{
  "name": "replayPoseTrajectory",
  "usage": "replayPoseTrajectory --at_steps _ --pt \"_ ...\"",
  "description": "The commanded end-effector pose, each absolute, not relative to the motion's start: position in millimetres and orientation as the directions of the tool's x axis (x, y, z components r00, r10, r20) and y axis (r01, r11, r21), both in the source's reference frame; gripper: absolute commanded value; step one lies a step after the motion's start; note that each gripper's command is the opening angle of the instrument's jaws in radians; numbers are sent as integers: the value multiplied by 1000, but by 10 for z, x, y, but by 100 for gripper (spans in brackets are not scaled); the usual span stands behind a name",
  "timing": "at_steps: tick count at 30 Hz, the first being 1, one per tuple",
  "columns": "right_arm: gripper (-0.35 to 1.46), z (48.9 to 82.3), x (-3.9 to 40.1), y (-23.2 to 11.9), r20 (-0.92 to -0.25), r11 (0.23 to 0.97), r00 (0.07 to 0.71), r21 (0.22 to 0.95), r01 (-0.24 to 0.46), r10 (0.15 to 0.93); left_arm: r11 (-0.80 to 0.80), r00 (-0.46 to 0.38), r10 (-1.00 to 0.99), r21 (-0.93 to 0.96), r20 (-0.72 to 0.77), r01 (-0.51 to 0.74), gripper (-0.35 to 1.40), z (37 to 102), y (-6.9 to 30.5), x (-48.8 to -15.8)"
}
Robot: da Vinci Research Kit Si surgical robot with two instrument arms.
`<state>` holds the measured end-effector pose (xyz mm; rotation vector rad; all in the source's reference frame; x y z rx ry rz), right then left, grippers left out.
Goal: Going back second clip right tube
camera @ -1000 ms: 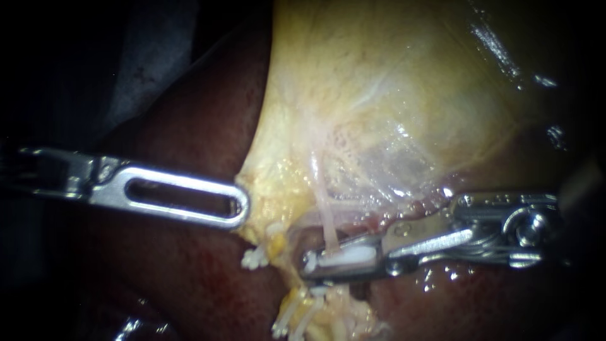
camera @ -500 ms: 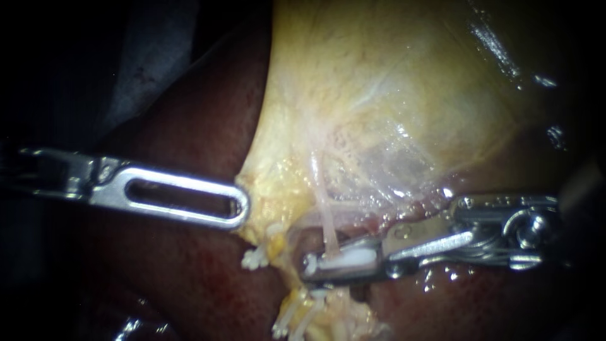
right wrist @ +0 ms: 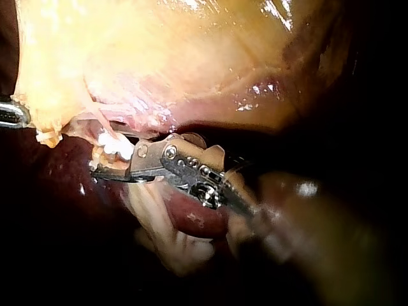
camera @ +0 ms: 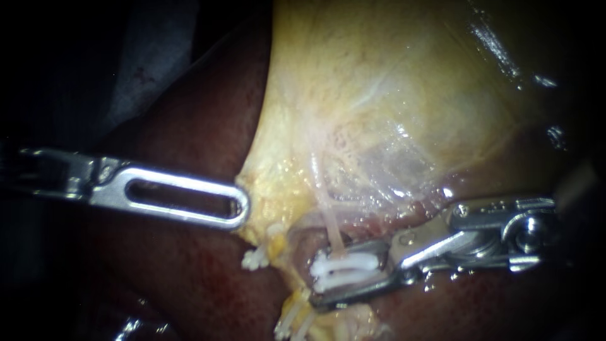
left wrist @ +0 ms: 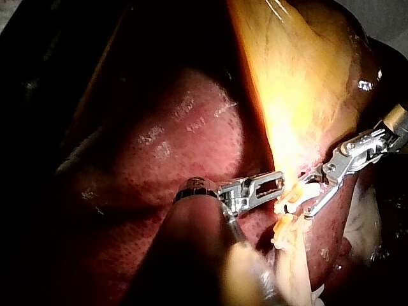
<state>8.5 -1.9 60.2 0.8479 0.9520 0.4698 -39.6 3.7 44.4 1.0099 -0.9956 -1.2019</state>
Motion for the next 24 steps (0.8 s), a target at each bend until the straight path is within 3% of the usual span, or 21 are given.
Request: replayPoseTrajectory --at_steps 1,12,24 --pt "48 603 85 -19 -530 612 518 791 16 672 84 95 -994 966 62 246 -35 444 38 -396" --pt "49 607 91 -22 -609 673 524 734 87 596 84 95 -994 966 62 246 -35 444 38 -397" --pt "50 605 83 -22 -612 670 522 736 99 594 84 95 -994 966 62 246 -35 444 38 -397"
